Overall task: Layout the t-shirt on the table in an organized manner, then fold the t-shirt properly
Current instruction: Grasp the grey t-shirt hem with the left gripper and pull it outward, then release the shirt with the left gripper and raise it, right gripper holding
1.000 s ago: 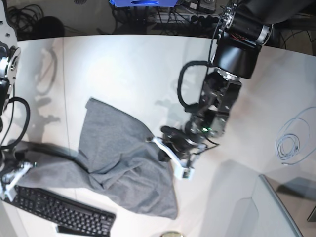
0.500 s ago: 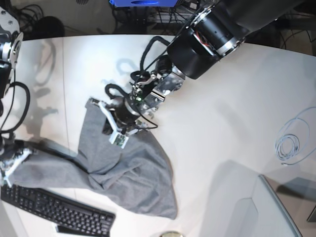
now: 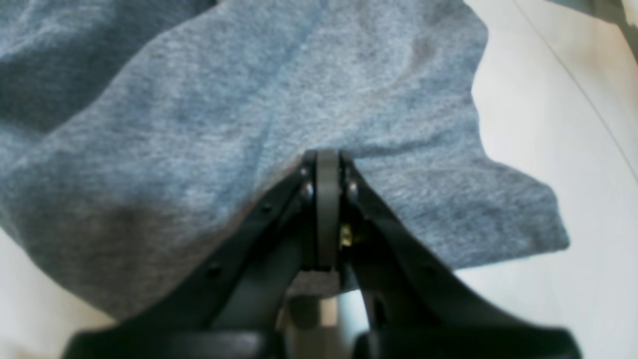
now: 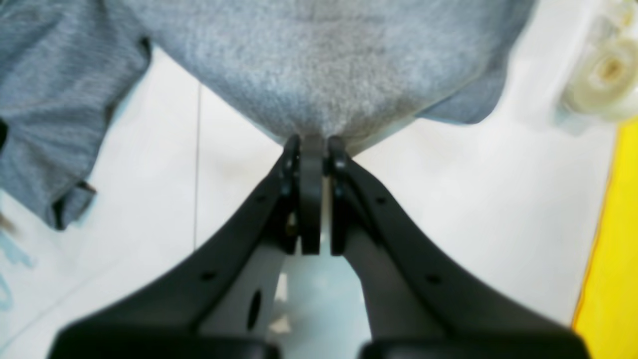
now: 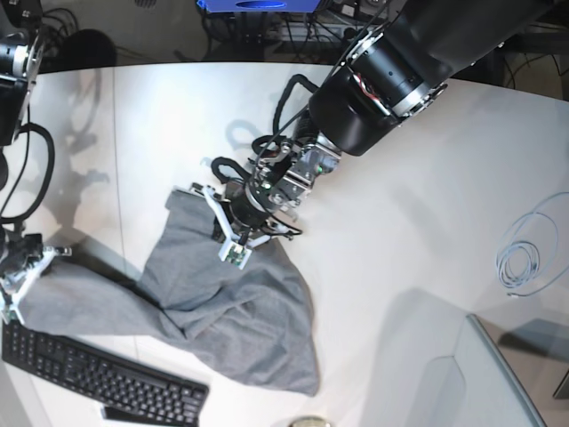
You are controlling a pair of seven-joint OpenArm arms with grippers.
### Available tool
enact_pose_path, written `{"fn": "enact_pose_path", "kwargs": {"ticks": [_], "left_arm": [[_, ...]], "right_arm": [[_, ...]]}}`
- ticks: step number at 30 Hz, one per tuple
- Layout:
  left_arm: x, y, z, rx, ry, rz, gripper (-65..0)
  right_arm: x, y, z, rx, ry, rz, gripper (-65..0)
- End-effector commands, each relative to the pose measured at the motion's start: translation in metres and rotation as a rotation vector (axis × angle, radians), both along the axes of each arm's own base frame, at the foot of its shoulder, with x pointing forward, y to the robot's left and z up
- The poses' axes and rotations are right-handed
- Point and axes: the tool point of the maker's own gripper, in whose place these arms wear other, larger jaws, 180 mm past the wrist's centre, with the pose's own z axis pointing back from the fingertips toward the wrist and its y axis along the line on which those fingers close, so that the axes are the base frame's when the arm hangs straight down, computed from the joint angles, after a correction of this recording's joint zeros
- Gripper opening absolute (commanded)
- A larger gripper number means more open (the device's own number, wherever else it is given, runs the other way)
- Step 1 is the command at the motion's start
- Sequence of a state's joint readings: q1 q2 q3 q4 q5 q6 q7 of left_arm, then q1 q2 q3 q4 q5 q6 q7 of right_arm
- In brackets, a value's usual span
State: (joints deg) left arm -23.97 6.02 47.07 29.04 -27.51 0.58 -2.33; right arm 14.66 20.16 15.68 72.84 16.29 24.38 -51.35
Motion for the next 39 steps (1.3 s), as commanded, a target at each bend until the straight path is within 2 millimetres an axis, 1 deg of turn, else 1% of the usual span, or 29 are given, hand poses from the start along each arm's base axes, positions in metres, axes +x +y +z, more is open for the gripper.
{"fn": "enact_pose_path", "kwargs": {"ticks": [1,2,3,5,6,8,9,10,12,13,14,15,16,17,18,19,21,22,24,25,26,28,30,31,33,34,37,39], "left_arm": [[-0.014,0.036,-0.025,0.101,0.097,0.025,-65.0],[-0.019,0.049,-0.028,0.107,0.107,0.031,-65.0],[-0.021,0.058,-0.026,0.109,0.103,0.03,-65.0],[-0.03,0.086,-0.026,0.138,0.113,0.027,-65.0],[-0.035,0.097,-0.024,0.147,0.116,0.023,-65.0],[-0.037,0.133,-0.015,0.16,0.115,0.064,-65.0],[-0.036,0.147,-0.008,0.155,0.107,0.091,-65.0],[-0.032,0.165,0.0,0.156,0.095,0.129,-65.0],[-0.017,0.2,0.022,0.15,0.062,0.217,-65.0],[-0.007,0.215,0.034,0.146,0.04,0.255,-65.0],[0.003,0.224,0.046,0.134,0.015,0.288,-65.0],[0.01,0.229,0.056,0.121,-0.004,0.31,-65.0],[0.024,0.229,0.074,0.096,-0.044,0.327,-65.0],[0.033,0.225,0.089,0.074,-0.072,0.33,-65.0],[0.04,0.216,0.103,0.05,-0.095,0.32,-65.0],[0.046,0.2,0.12,0.016,-0.124,0.3,-65.0],[0.05,0.181,0.151,-0.047,-0.168,0.288,-65.0],[0.043,0.175,0.158,-0.077,-0.163,0.291,-65.0],[0.028,0.172,0.173,-0.141,-0.162,0.329,-65.0],[0.017,0.174,0.174,-0.163,-0.149,0.353,-65.0],[0.0,0.178,0.17,-0.184,-0.121,0.386,-65.0],[-0.025,0.184,0.159,-0.193,-0.083,0.431,-65.0],[-0.06,0.194,0.134,-0.176,-0.003,0.469,-65.0],[-0.074,0.199,0.124,-0.164,0.029,0.487,-65.0],[-0.097,0.204,0.107,-0.143,0.085,0.501,-65.0],[-0.107,0.207,0.101,-0.134,0.108,0.508,-56.8],[-0.122,0.215,0.091,-0.116,0.143,0.531,-33.2],[-0.13,0.226,0.082,-0.099,0.167,0.559,-22.2]], "right_arm": [[0.01,-0.006,0.021,-0.019,-0.057,0.003,-64.4],[0.006,0.0,0.02,-0.021,-0.054,0.012,-64.4],[0.001,0.005,0.018,-0.022,-0.049,0.021,-64.4],[-0.013,0.011,0.015,-0.037,-0.024,0.039,-64.4],[-0.021,0.017,0.012,-0.037,-0.008,0.048,-64.4],[-0.04,0.032,0.002,-0.027,0.035,0.066,-64.4],[-0.048,0.037,-0.002,-0.025,0.047,0.075,-64.4],[-0.057,0.044,-0.006,-0.022,0.057,0.086,-64.4],[-0.072,0.06,-0.014,0.001,0.075,0.102,-64.4],[-0.078,0.067,-0.015,0.011,0.073,0.108,-64.4],[-0.084,0.074,-0.017,0.022,0.077,0.113,-64.4],[-0.087,0.08,-0.018,0.032,0.077,0.115,-64.4],[-0.09,0.084,-0.019,0.039,0.076,0.117,-64.4],[-0.092,0.087,-0.019,0.043,0.076,0.118,-64.4],[-0.092,0.088,-0.018,0.042,0.072,0.12,-64.4],[-0.091,0.088,-0.017,0.043,0.069,0.12,-64.4],[-0.091,0.089,-0.016,0.042,0.066,0.121,-64.4],[-0.091,0.089,-0.016,0.041,0.065,0.121,-64.4],[-0.091,0.087,-0.014,0.039,0.063,0.116,-64.4],[-0.094,0.087,-0.016,0.039,0.069,0.117,-64.4],[-0.096,0.087,-0.016,0.037,0.069,0.118,-64.4],[-0.098,0.087,-0.014,0.033,0.063,0.122,-64.4],[-0.098,0.088,-0.011,0.029,0.056,0.124,-64.4],[-0.1,0.088,-0.013,0.03,0.06,0.124,-64.4],[-0.101,0.087,-0.013,0.031,0.063,0.123,-64.4],[-0.101,0.088,-0.014,0.031,0.064,0.124,-64.4],[-0.101,0.088,-0.014,0.032,0.065,0.126,-64.4],[-0.101,0.088,-0.014,0.031,0.064,0.124,-64.4]]}}
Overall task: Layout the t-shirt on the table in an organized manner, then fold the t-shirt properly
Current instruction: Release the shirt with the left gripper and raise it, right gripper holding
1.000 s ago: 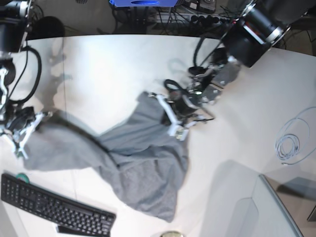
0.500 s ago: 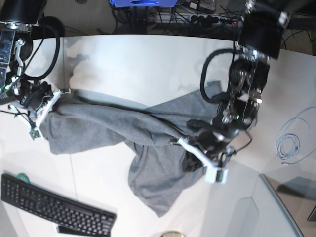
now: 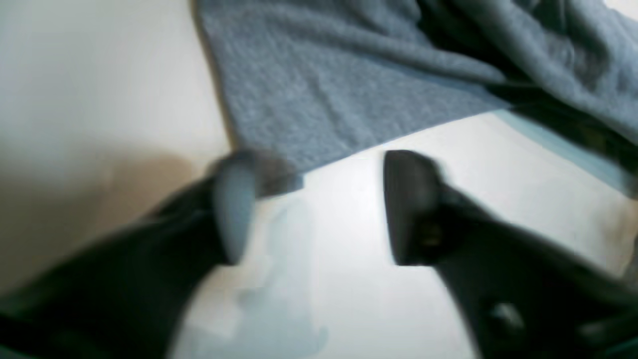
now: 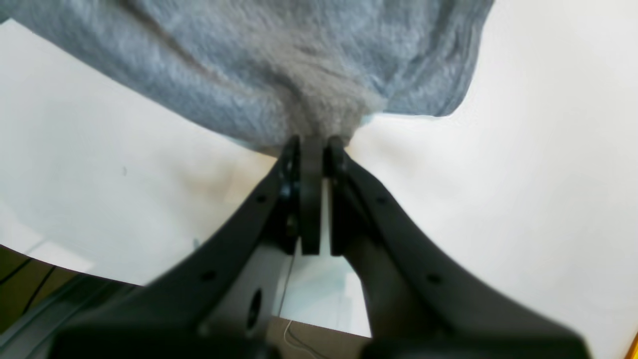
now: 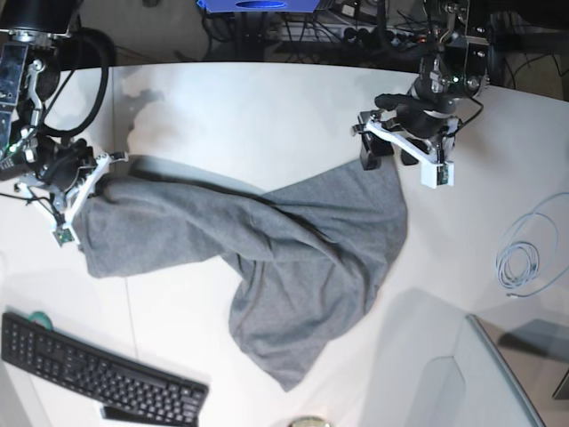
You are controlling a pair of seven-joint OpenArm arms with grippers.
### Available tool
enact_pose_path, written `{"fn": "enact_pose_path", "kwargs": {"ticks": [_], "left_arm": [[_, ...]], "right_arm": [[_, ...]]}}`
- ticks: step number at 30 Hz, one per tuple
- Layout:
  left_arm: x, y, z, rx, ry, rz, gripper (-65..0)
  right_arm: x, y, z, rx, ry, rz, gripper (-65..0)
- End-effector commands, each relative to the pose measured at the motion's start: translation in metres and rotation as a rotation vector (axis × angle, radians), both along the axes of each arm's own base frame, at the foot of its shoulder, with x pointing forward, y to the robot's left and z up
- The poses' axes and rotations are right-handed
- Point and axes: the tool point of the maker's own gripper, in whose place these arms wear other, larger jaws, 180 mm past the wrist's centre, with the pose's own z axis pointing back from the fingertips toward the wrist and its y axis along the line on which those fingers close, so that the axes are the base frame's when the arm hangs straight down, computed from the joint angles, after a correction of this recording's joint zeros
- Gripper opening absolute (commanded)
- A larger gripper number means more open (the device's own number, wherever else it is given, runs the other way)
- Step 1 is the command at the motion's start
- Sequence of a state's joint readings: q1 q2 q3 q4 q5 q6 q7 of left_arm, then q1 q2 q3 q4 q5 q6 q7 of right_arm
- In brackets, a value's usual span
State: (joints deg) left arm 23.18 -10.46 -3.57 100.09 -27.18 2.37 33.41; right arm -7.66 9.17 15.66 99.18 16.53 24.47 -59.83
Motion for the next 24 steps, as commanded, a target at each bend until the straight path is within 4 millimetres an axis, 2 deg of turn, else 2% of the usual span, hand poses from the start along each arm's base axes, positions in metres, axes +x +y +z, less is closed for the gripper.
{"fn": "enact_pose_path", "kwargs": {"ticks": [1,3,9,12,20,22,24], "left_arm": [[-0.001,0.008,-0.001,0.007,-0.013,0.018,-17.6],[-0.01,0.018,-0.012,0.02,-0.023,0.054,-12.3],[-0.025,0.007,-0.024,0.004,-0.104,0.062,-12.3],[-0.026,0.013,-0.033,0.021,-0.116,0.079,-12.3],[-0.001,0.025,-0.049,0.04,-0.108,0.099,-12.7],[0.006,0.016,-0.056,0.033,-0.098,0.075,-13.0],[0.011,0.002,-0.06,0.022,-0.091,0.038,-19.1]], "right_arm": [[0.009,-0.004,0.011,-0.01,-0.043,0.003,-64.4],[0.009,-0.004,0.011,-0.01,-0.043,0.003,-64.4],[0.008,-0.004,0.01,-0.01,-0.04,0.002,-64.4],[0.008,-0.004,0.009,-0.009,-0.038,0.002,-64.4],[0.008,-0.005,0.009,-0.01,-0.038,0.0,-64.4],[0.008,-0.005,0.009,-0.01,-0.038,0.0,-64.4],[0.008,-0.004,0.009,-0.008,-0.038,0.0,-64.4]]}}
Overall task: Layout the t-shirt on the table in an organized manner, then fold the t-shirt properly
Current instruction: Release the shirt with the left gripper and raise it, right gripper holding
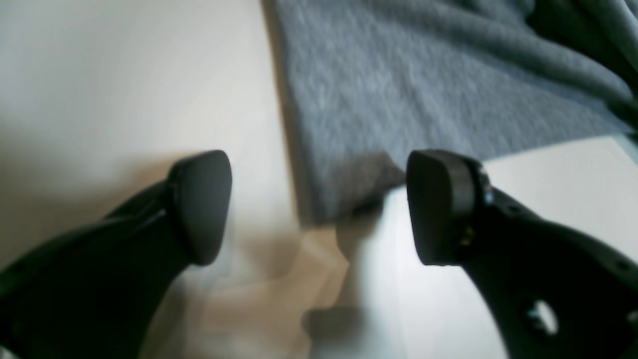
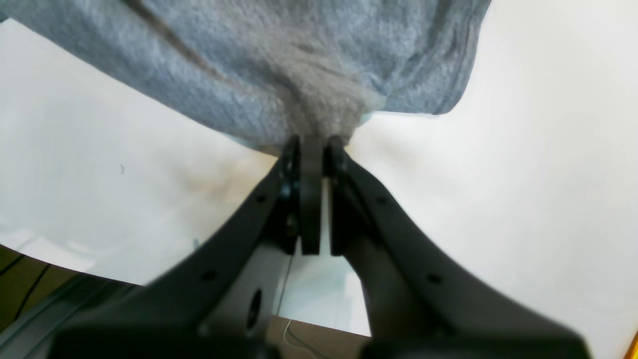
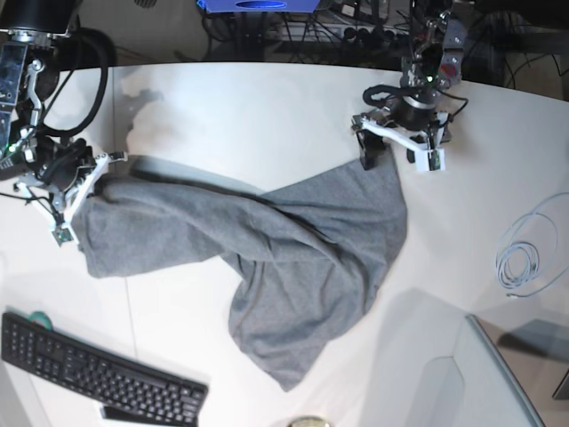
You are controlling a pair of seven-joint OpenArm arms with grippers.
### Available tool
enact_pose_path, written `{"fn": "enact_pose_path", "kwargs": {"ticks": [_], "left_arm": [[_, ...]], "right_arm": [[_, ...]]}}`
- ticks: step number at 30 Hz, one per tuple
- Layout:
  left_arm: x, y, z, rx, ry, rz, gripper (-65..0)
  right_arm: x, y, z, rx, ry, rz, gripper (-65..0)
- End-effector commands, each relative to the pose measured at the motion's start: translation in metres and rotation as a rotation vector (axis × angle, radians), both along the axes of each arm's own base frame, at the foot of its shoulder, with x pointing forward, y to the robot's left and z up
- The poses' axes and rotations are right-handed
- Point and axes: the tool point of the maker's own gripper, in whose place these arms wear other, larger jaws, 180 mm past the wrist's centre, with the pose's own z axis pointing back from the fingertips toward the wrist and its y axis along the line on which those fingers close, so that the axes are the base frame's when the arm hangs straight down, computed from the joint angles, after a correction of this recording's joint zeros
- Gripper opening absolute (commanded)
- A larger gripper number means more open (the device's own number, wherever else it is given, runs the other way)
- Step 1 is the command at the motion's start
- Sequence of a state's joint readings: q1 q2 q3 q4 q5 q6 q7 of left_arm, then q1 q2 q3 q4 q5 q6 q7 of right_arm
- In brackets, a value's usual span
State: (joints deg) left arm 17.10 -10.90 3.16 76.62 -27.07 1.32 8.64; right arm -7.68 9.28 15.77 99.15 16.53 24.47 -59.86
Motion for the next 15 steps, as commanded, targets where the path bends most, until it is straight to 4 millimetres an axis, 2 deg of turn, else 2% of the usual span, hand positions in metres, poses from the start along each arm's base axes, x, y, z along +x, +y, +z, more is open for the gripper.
{"fn": "enact_pose_path", "kwargs": {"ticks": [1,3,5,8,10,12,15], "left_arm": [[-0.001,-0.013,-0.002,-0.024,0.016,-0.029,-25.7],[0.0,-0.014,-0.003,-0.017,0.018,-0.046,-42.8],[0.001,-0.009,-0.002,-0.011,0.016,-0.037,-63.7],[0.011,0.021,0.013,0.117,-0.026,-0.065,-65.0],[0.026,0.033,0.037,0.263,-0.095,-0.126,-65.0],[0.044,0.037,0.072,0.464,-0.191,-0.228,-65.0],[0.061,0.025,0.117,0.792,-0.291,-0.38,-65.0]], "right_arm": [[0.008,-0.003,0.009,-0.006,-0.039,0.002,-64.4],[0.008,-0.003,0.009,-0.006,-0.039,0.002,-64.4],[0.008,-0.003,0.009,-0.006,-0.039,0.002,-64.4],[0.008,-0.003,0.009,-0.006,-0.039,0.002,-64.4],[0.008,-0.002,0.009,-0.003,-0.039,0.001,-64.4],[0.008,0.006,0.007,0.02,-0.039,-0.002,-64.4],[0.008,0.011,0.007,0.029,-0.039,0.0,-64.4]]}}
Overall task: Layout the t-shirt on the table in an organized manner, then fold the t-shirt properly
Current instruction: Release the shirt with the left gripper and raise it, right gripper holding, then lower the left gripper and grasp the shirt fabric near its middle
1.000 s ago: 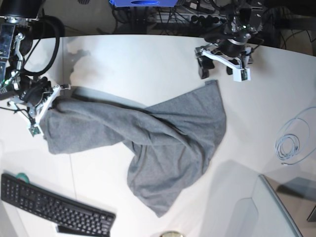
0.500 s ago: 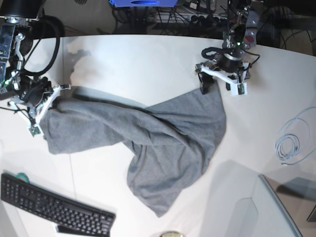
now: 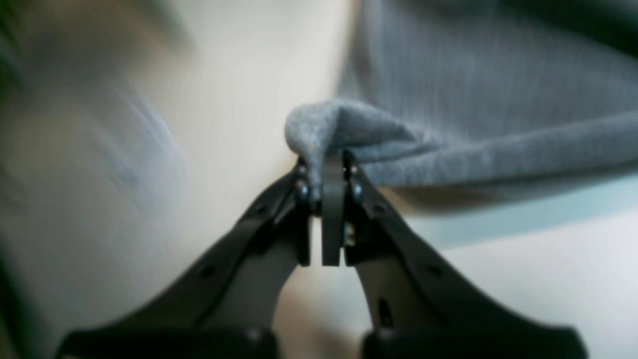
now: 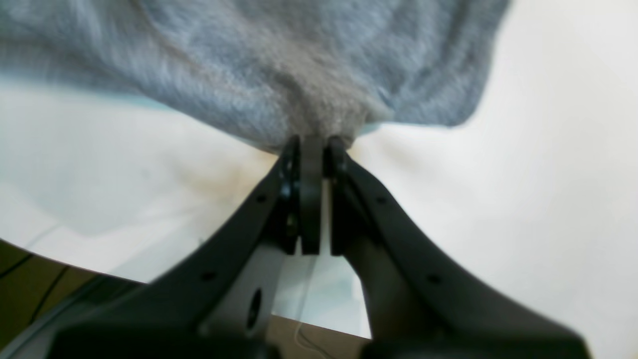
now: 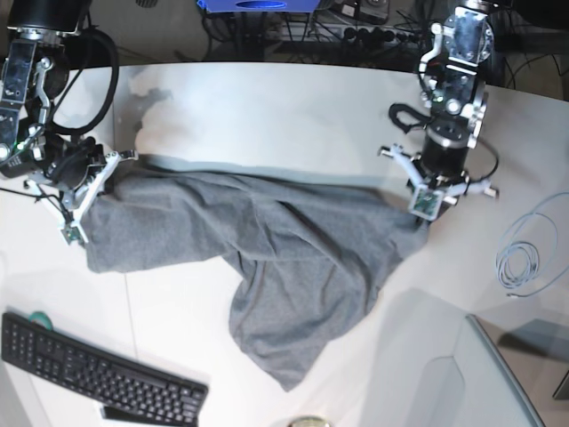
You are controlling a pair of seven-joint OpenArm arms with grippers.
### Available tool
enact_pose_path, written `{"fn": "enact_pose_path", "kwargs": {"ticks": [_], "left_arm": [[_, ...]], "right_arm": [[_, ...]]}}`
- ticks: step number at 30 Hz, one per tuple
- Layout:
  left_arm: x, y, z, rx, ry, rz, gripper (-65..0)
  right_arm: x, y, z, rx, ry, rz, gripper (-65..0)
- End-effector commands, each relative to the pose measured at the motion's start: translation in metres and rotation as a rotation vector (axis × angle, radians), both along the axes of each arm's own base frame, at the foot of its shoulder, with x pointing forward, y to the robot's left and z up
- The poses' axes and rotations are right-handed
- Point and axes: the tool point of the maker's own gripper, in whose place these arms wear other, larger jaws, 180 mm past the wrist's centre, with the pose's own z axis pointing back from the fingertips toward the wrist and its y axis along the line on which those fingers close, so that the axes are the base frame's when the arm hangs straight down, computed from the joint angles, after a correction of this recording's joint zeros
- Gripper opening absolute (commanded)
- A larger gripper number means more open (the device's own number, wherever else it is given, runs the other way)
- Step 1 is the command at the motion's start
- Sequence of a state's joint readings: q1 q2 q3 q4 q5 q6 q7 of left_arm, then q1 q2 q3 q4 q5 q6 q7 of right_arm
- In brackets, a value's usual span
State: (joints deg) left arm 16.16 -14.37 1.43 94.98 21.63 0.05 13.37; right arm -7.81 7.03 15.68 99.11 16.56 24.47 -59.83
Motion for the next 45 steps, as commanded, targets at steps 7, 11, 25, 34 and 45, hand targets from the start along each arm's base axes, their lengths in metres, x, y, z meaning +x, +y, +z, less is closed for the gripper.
{"fn": "enact_pose_path", "kwargs": {"ticks": [7,11,25,34,45], "left_arm": [[-0.003,-0.134,-0.004,0.59,-0.096,-0.565,-65.0],[-0.026,-0.185,-0.071,0.724,0.013,-0.806,-65.0],[-0.046,-0.234,-0.072,0.679,-0.016,-0.893,-42.6],[-0.031,-0.177,-0.017,0.427,-0.025,-0.575,0.0],[-0.017,-0.116,-0.035,-0.352,0.138,-0.141,-65.0]], "right_arm": [[0.01,0.005,0.009,0.014,-0.042,0.001,-64.4],[0.009,0.005,0.008,0.015,-0.041,-0.003,-64.4],[0.003,0.002,0.005,0.005,-0.007,-0.002,-64.4],[0.005,0.003,0.006,0.007,-0.015,-0.002,-64.4],[-0.003,0.002,0.002,0.003,0.0,-0.002,-63.3]]}}
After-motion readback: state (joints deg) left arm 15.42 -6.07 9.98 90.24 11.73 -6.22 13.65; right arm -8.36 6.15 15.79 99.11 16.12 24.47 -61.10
